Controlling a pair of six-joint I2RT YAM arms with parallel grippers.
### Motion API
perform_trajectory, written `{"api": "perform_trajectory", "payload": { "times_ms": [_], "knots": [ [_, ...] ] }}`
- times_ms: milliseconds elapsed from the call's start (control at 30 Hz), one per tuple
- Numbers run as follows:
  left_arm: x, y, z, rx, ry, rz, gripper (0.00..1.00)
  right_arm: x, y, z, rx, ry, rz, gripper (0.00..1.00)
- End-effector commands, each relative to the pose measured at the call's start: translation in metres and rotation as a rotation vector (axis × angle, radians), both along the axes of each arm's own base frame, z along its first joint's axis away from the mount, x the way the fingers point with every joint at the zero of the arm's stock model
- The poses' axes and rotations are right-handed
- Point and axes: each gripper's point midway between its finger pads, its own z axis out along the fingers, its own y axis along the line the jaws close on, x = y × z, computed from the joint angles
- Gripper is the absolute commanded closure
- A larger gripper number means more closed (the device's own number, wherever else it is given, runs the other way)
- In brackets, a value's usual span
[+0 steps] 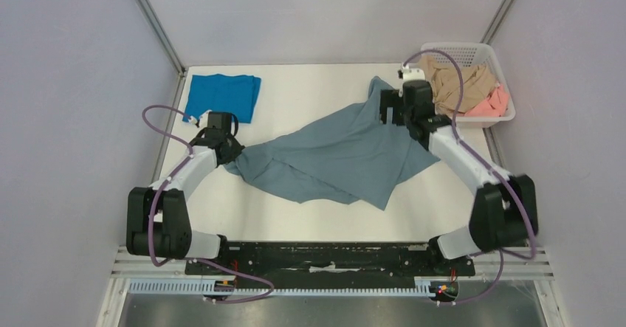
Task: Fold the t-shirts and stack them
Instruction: Flatten out the tshirt
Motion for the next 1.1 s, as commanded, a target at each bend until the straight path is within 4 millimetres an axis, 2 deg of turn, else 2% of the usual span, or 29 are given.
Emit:
{"api": "perform_trajectory", "payload": {
  "times_ms": [0, 67, 133, 167, 267, 367, 533, 833, 900, 1000, 1067],
  "knots": [
    [-0.007, -0.005, 0.005, -0.048, -0.046, 0.004, 0.98, -0.106, 0.023, -0.057, 0.046, 0.15, 0.07, 0.02],
    [-0.011, -0.005, 0.005, -0.045, -0.045, -0.001, 0.98, -0.15, 0.031, -0.089, 0.057, 0.219, 0.128, 0.02],
    [-0.015, -0.005, 0.005, -0.047, -0.049, -0.005, 0.98, -0.181, 0.038, -0.105, 0.047, 0.274, 0.189, 0.02],
    [-0.015, -0.006, 0.005, -0.051, -0.054, -0.007, 0.98, -0.195, 0.04, -0.11, 0.028, 0.3, 0.194, 0.02],
    [-0.017, -0.007, 0.004, -0.056, -0.062, -0.009, 0.98, -0.216, 0.051, -0.116, -0.018, 0.326, 0.243, 0.02],
    [-0.02, -0.004, 0.003, -0.045, -0.061, -0.004, 0.98, -0.224, 0.05, -0.133, -0.084, 0.372, 0.263, 0.04],
    [-0.02, -0.003, 0.002, -0.038, -0.06, -0.001, 0.98, -0.226, 0.058, -0.145, -0.093, 0.413, 0.276, 0.19],
    [-0.021, 0.0, 0.002, -0.026, -0.057, 0.011, 0.98, -0.231, 0.056, -0.161, -0.101, 0.473, 0.252, 0.45],
    [-0.021, 0.002, 0.004, -0.02, -0.066, 0.015, 0.98, -0.233, 0.061, -0.165, -0.073, 0.476, 0.261, 0.46],
    [-0.023, 0.003, 0.005, -0.014, -0.07, 0.019, 0.98, -0.232, 0.055, -0.171, -0.076, 0.48, 0.227, 0.48],
    [-0.023, 0.004, 0.006, -0.013, -0.076, 0.023, 0.98, -0.232, 0.051, -0.176, -0.071, 0.488, 0.212, 0.54]
  ]
}}
